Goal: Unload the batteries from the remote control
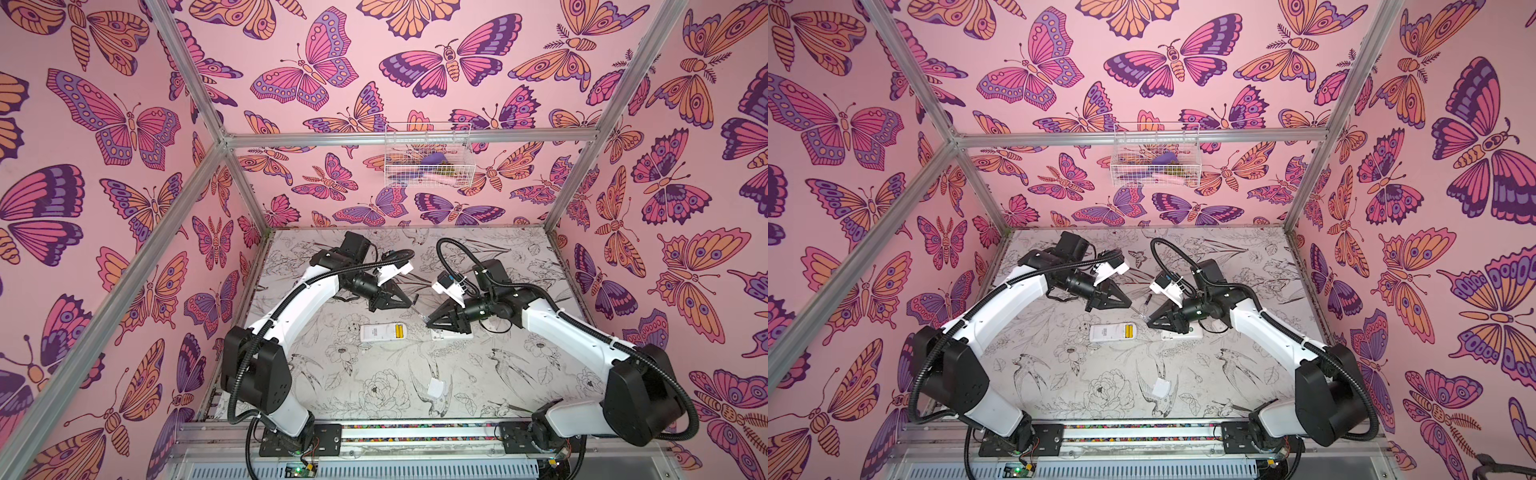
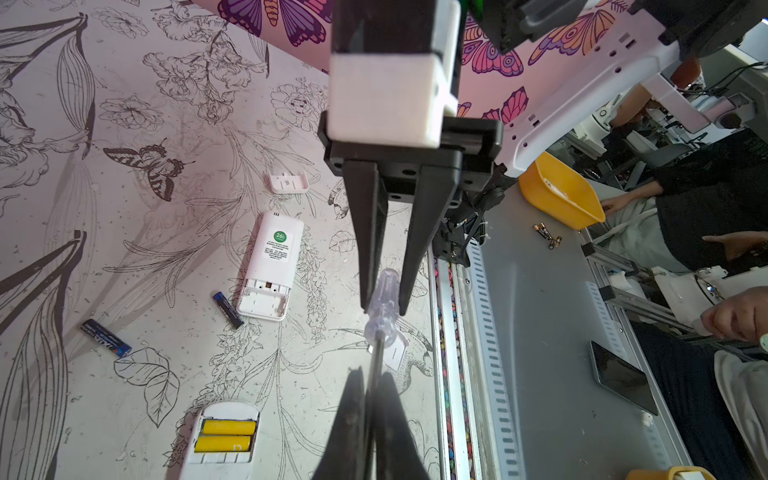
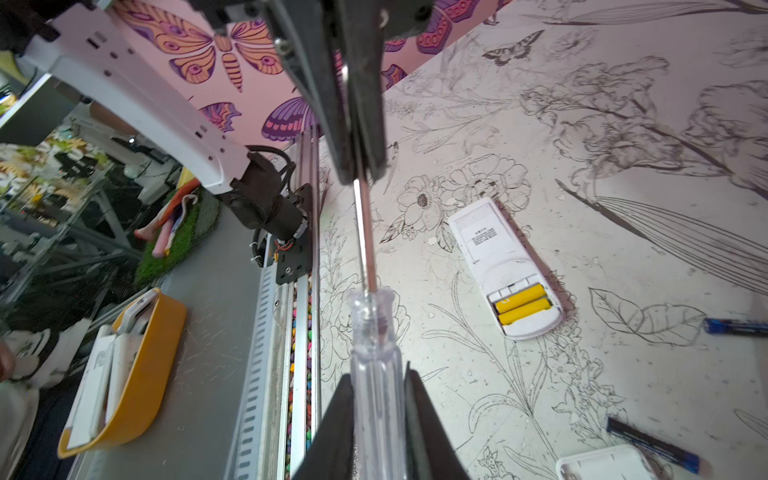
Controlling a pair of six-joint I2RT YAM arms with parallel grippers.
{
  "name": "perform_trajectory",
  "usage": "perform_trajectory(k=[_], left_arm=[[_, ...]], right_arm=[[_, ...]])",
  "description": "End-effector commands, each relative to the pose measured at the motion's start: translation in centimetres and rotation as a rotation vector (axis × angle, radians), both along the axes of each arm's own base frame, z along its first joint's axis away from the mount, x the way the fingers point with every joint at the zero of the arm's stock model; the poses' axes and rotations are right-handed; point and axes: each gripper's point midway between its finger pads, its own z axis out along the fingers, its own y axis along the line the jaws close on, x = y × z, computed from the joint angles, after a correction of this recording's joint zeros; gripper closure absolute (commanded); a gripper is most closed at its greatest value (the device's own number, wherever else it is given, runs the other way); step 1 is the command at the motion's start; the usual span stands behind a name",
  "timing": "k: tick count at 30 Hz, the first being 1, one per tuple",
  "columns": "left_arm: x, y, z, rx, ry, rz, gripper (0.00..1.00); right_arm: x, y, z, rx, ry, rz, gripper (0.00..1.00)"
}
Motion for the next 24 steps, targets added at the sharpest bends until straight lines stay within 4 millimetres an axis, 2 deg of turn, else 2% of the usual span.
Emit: perform_trajectory(k=[1,4,6,10,11,13,14,15,17,19,20,24], left_arm=[[0.4,1.4,0.6,0.0,-0.007,0.055,1.0],[3.0,3.1,1.9,-0.085,0.054,0.181,1.0],[4.7,4.4,2.5,-0.12,0.09,0.275,1.0],[6.6,6.4,3.3,-0.205,0.154,0.39,1.0],[7.2,6.6,3.4,-0.231,0.172,0.417,1.0],[8.0,6.9,3.6,-0.278,0.224,0.46,1.0],[8.3,6.9,3.8,-0.306,0.244,0.474,1.0],[8.6,7.0,3.6,-0.325,0.269,0.492,1.0],[9.0,6.8,3.2,-0.362,0.171,0.471,1.0],[8.9,6.6,2.5,-0.374,0.15,0.462,1.0],[9.9,6.8,2.0,-0.369,0.334,0.587,1.0],[9.6,6.0,1.5,-0.366,0.359,0.57,1.0]], right_arm=[[1.2,-0.9,1.8,0.017,-0.112,-0.116,0.53],[3.1,-2.8,1.9,-0.01,-0.167,-0.337,0.4],[4.6,-4.7,1.8,-0.043,-0.18,-0.512,0.37],[5.8,-7.8,2.7,-0.023,-0.181,-0.752,0.34],[6.0,-8.7,2.5,-0.011,-0.17,-0.816,0.29],[6.4,-10.2,2.6,0.038,-0.133,-0.941,0.03],[6.7,-11.0,2.5,0.069,-0.092,-1.015,0.01],[6.9,-11.4,2.5,0.096,-0.067,-1.045,0.01],[6.9,-10.9,2.5,0.135,-0.027,-1.031,0.01],[7.1,-10.6,2.6,0.165,0.039,-1.046,0.01],[7.3,-10.5,2.8,0.186,0.065,-1.054,0.01],[7.6,-9.8,4.4,0.299,0.155,-1.053,0.01]])
